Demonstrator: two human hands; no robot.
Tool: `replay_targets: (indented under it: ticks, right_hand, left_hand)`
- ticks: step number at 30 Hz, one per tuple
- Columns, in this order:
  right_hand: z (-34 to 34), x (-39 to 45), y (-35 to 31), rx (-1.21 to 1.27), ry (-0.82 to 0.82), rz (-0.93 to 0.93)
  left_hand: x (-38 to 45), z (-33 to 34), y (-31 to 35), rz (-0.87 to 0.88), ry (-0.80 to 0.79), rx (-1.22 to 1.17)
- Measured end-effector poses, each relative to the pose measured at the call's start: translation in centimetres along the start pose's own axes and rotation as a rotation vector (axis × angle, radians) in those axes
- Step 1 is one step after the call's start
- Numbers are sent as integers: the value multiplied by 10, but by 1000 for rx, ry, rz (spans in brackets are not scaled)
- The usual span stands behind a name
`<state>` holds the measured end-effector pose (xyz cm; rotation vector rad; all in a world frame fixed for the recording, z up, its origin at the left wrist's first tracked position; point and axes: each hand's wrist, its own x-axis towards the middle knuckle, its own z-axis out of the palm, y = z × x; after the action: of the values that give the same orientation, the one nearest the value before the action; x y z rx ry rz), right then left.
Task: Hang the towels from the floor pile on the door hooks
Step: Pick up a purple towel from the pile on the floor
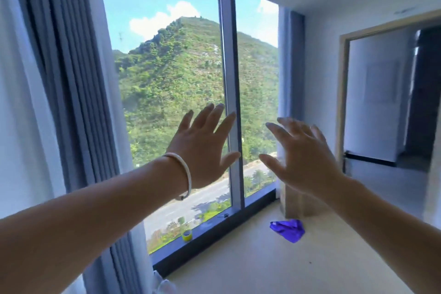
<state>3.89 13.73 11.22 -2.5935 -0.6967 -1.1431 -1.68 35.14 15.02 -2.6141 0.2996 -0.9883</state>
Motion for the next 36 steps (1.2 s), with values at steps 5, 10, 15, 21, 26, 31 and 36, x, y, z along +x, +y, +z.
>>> replay_targets:
  ticks: [5,10,15,21,26,31,36]
  right_hand:
    - [-32,-41,126,-159,-60,178]
    - [-70,-97,235,-289,-105,334]
    - [-98,-134,304,-351,-125,427]
    - [-116,-162,371,-416,-131,519]
    - [-113,-167,415,-472,-129,565]
    - [-98,-161,467,-528,-139,604]
    - [-68,-134,526,-551,-160,614]
  left_hand:
    - [80,37,113,110,47,-179]
    - [141,54,240,206,76,-328]
    - [175,56,336,298,89,-427]
    - [218,58,422,387,130,-487]
    - [252,74,468,451,165,-500]
    - [295,105,503,475,192,-521]
    - [354,148,529,488,200,-554]
